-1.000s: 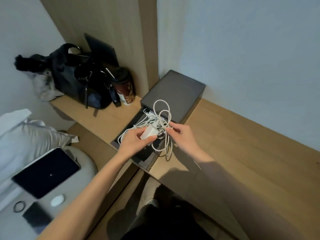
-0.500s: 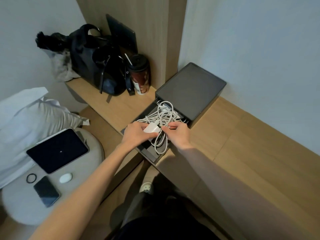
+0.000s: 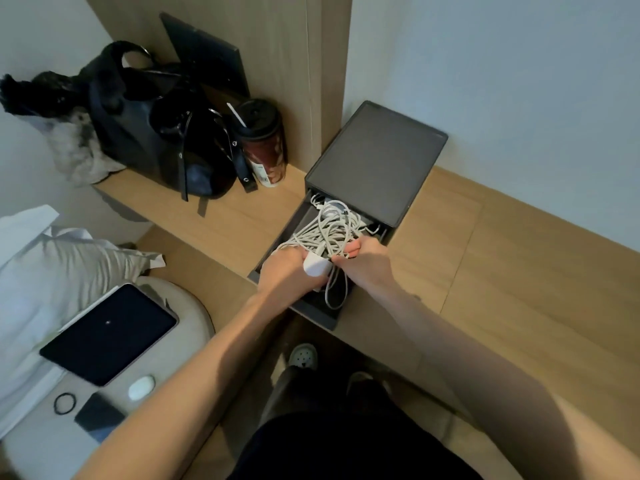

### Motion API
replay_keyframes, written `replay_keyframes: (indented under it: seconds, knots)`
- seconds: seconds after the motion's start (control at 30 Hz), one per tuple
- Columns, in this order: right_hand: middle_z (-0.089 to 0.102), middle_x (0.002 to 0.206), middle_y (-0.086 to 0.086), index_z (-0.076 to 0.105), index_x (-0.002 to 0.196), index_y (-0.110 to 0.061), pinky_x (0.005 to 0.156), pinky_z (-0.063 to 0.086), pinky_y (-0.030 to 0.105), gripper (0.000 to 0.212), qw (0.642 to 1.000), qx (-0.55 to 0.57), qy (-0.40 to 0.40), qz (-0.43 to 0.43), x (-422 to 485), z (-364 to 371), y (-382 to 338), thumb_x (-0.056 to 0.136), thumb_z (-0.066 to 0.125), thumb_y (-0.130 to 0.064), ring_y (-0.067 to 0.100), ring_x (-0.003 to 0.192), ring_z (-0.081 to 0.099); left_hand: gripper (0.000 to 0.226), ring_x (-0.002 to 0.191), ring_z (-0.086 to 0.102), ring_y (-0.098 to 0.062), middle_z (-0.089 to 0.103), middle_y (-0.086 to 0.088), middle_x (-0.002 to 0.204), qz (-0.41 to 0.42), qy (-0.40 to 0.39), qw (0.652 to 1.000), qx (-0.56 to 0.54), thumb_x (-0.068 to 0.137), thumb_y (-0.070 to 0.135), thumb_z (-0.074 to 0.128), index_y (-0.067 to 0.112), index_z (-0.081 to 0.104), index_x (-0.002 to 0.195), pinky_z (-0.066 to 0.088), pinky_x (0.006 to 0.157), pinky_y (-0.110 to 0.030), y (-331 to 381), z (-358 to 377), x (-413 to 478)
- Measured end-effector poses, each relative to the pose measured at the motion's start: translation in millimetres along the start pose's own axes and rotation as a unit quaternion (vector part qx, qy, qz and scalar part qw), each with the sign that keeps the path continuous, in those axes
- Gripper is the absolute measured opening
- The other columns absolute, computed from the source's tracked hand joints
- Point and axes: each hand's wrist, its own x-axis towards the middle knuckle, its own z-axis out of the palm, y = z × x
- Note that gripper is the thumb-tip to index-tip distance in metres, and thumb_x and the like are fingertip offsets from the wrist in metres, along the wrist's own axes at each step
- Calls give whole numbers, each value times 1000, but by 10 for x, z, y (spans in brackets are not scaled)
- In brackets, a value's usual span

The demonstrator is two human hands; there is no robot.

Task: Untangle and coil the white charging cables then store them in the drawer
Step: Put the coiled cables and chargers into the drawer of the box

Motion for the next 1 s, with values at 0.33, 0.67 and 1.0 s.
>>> replay_keyframes:
  seconds: [0.33, 0.67, 1.0]
  knots:
    - [61, 102, 4, 67, 93, -20, 69, 42, 27, 28, 959, -282, -6, -8, -65, -57, -147, 84, 66, -46, 20, 101, 57, 57, 106, 55, -27, 57, -11, 122, 97, -38, 991, 82, 89, 53, 47, 8, 52, 123, 44, 89, -35, -166, 20, -89]
    - [65, 85, 0, 74, 86, -14, 63, 42, 26, 24, 942, -272, 26, -195, 31, -350, -56, 90, 63, -36, 18, 85, 61, 60, 111, 48, -22, 47, -6, 123, 44, 22, 993, 105, 81, 57, 61, 12, 52, 120, 42, 88, -31, -47, 195, -90]
    - [44, 147, 4, 51, 137, -11, 104, 34, 32, 37, 828, -415, -60, -372, 235, -227, 56, 101, 41, -14, 25, 124, 41, 54, 110, 52, -18, 57, -4, 118, 52, 30, 998, 25, 82, 51, 64, 16, 62, 124, 44, 84, -29, -96, 184, -93]
